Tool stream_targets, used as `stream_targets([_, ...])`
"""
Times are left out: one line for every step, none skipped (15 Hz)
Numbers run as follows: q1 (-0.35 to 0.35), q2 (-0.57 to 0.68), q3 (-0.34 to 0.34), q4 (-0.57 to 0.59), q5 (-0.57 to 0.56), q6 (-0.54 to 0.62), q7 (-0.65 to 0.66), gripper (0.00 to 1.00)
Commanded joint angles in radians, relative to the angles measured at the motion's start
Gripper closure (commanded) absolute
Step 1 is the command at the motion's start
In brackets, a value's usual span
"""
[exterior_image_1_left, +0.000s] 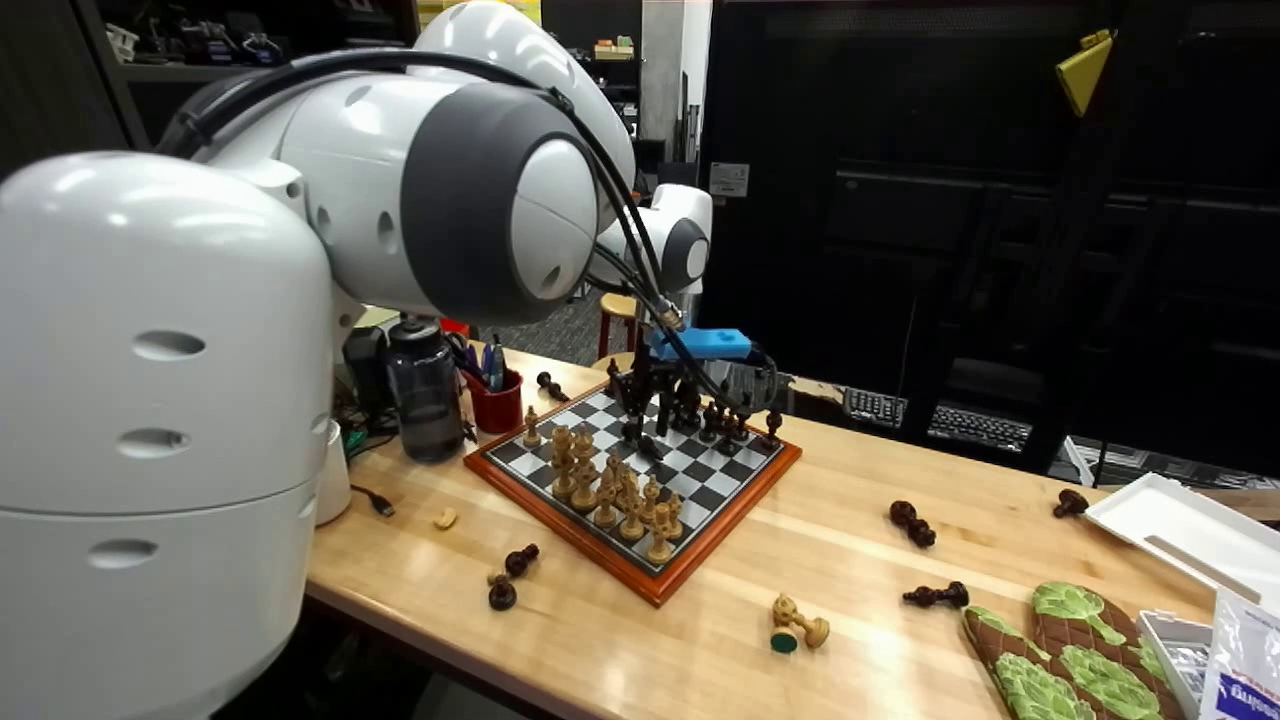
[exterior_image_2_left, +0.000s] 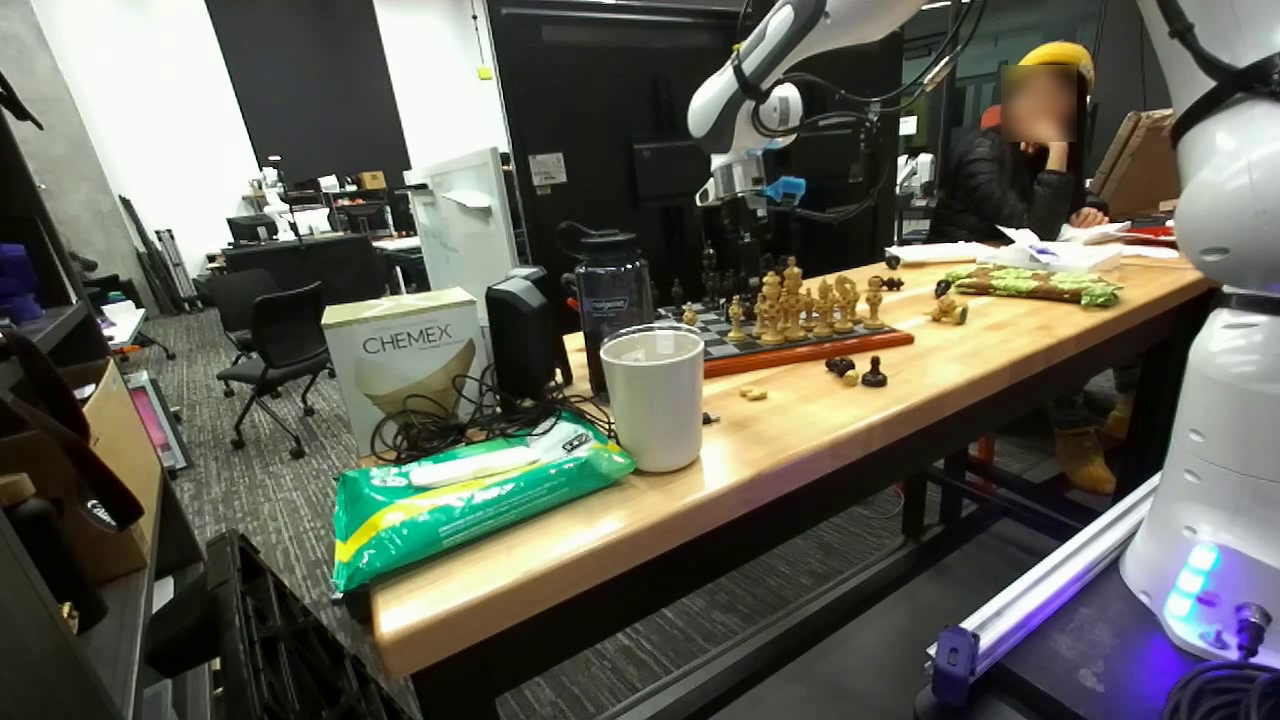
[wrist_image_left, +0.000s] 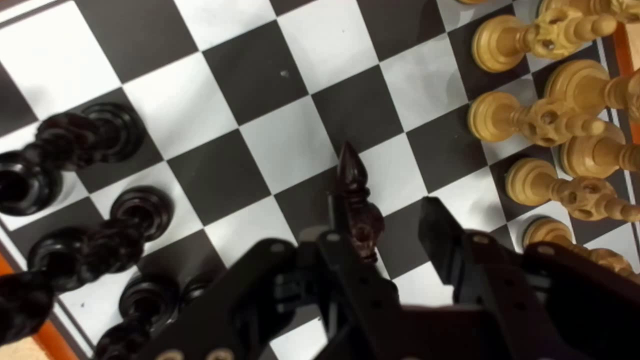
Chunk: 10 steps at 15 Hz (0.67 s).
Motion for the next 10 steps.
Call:
stream_targets([-0.001, -0.002, 0.014, 0.013, -0.012, 0.003, -0.024, 0.26])
stream_targets([0.000, -0.002, 0.016, 0.016, -0.012, 0.001, -0.022, 0.19])
stream_targets([0.002, -0.003, 0.019, 0.019, -0.012, -0.002, -0.022, 0.12])
stream_targets([0.004, -0.003, 0.022, 0.022, -0.012, -0.007, -0.026, 0.06])
stream_targets([0.006, -0.003, 0.025, 0.026, -0.013, -0.011, -0.027, 0.01])
stream_targets([0.008, -0.003, 0.030, 0.029, -0.012, -0.015, -0.039, 0.00])
stream_targets([0.011, -0.004, 0.035, 0.032, -0.010, -0.021, -0.047, 0.00])
stream_targets([0.015, -0.006, 0.038, 0.034, -0.014, -0.028, -0.044, 0.00])
stream_targets([0.023, -0.011, 0.040, 0.034, -0.020, -0.034, -0.038, 0.00])
stream_targets([0.032, -0.020, 0.042, 0.032, -0.024, -0.041, -0.018, 0.00])
